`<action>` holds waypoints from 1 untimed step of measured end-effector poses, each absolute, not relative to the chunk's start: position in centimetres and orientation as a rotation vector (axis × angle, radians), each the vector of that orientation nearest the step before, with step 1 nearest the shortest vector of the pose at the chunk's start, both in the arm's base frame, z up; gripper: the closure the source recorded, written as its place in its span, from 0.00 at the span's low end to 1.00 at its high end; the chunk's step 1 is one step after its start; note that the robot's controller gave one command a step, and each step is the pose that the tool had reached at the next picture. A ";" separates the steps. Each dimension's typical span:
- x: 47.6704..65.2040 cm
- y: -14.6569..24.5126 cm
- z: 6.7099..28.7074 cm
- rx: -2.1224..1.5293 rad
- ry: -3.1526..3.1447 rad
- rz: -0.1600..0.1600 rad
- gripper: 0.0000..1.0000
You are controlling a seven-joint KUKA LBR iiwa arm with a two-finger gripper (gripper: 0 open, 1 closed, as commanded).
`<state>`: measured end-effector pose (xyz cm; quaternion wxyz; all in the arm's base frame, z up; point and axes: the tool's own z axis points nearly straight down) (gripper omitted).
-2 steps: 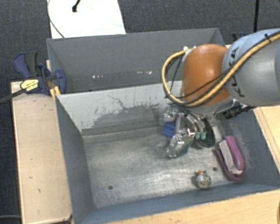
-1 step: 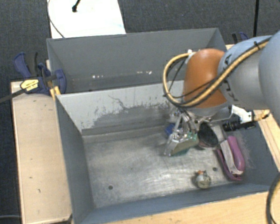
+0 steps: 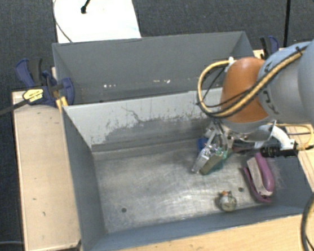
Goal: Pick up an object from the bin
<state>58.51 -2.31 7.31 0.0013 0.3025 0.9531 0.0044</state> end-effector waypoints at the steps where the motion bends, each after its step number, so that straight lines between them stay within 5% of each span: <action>1: 58.7 -2.5 7.5 0.949 2.984 0.012 1.00</action>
Offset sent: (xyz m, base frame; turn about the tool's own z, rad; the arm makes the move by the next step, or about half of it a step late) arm 0.0000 0.0000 0.0000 0.0000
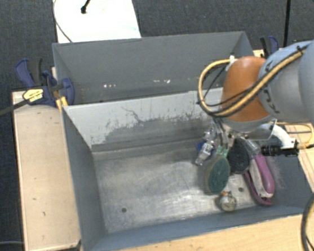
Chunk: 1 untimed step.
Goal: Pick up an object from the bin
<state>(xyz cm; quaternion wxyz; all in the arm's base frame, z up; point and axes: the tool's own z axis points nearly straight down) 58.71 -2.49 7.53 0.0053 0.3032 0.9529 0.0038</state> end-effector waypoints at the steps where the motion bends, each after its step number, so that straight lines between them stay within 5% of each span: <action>1: 58.9 -2.4 13.5 0.943 2.988 0.005 1.00</action>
Offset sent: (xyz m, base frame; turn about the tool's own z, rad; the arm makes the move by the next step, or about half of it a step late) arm 0.0001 0.0000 0.0552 0.0000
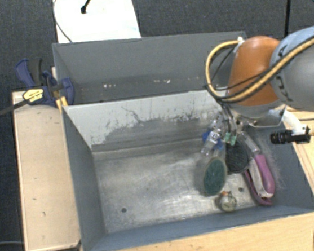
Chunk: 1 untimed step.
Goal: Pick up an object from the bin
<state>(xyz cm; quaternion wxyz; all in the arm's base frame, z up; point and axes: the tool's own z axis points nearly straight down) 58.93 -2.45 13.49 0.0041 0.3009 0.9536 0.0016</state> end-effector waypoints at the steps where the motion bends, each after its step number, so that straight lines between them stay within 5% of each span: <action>1: 59.1 -2.4 18.0 0.933 2.992 0.004 1.00</action>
Offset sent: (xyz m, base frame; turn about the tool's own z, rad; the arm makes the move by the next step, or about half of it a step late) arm 0.0001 0.0000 0.0420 0.0000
